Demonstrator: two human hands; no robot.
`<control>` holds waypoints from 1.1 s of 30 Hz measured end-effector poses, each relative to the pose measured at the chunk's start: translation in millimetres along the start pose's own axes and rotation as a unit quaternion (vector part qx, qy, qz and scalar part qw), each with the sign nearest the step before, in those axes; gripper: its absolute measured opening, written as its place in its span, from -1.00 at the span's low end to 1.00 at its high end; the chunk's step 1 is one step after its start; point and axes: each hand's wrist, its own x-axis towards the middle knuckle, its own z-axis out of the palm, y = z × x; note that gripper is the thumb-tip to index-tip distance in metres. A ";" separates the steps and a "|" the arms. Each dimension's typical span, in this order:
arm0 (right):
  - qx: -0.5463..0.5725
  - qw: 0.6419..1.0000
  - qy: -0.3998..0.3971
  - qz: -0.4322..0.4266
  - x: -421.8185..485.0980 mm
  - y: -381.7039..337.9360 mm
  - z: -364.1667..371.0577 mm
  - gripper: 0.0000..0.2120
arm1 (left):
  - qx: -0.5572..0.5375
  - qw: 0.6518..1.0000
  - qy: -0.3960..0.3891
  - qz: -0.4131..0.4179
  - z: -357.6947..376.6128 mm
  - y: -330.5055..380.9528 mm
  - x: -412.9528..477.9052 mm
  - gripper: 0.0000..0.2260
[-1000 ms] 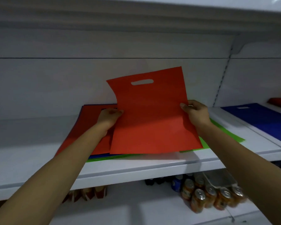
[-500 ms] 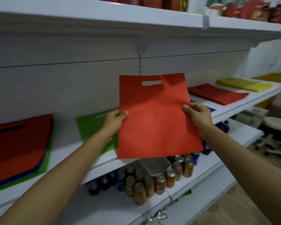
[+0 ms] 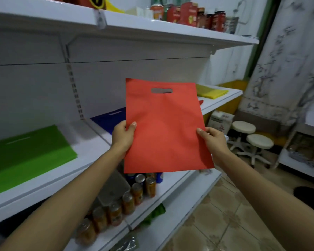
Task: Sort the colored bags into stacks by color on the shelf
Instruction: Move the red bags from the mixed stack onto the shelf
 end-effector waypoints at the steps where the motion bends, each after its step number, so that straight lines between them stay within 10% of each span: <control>1: -0.001 1.000 0.012 -0.002 4.7 0.9 -10.2 -0.83 | -0.003 1.000 -0.007 -0.002 12.8 1.0 0.6 -0.88; 13: 0.024 0.994 0.102 -0.017 91.5 22.6 -80.9 -0.84 | -0.062 0.984 -0.164 -0.038 118.1 3.7 39.4 -0.85; 33: -0.014 0.997 0.056 -0.056 283.4 34.5 -56.9 -0.92 | -0.161 0.984 -0.024 -0.070 209.5 -27.0 178.8 -0.92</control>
